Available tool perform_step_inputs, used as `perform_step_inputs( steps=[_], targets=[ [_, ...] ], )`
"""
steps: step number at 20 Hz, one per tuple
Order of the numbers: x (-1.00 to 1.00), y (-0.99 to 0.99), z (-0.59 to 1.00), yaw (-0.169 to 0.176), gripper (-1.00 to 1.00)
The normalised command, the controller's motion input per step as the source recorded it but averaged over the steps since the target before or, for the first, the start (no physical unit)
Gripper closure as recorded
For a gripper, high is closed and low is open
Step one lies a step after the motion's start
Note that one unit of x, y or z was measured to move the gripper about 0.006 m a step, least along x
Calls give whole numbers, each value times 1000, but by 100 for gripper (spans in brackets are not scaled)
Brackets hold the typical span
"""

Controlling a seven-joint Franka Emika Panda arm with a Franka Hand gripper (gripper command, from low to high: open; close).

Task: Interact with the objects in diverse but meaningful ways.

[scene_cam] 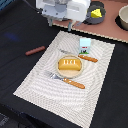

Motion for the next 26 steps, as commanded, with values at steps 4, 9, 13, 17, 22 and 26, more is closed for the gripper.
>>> perform_step_inputs(
  steps=[4, 9, 13, 17, 22, 26],
  targets=[
    [-509, -154, -456, 125, -100],
    [-471, -27, -345, 188, -100],
    [-411, 14, -216, 228, -100],
    [-379, 27, -36, 238, -100],
    [-413, 97, 41, 248, -100],
    [-395, 16, 37, 223, -100]
  ],
)
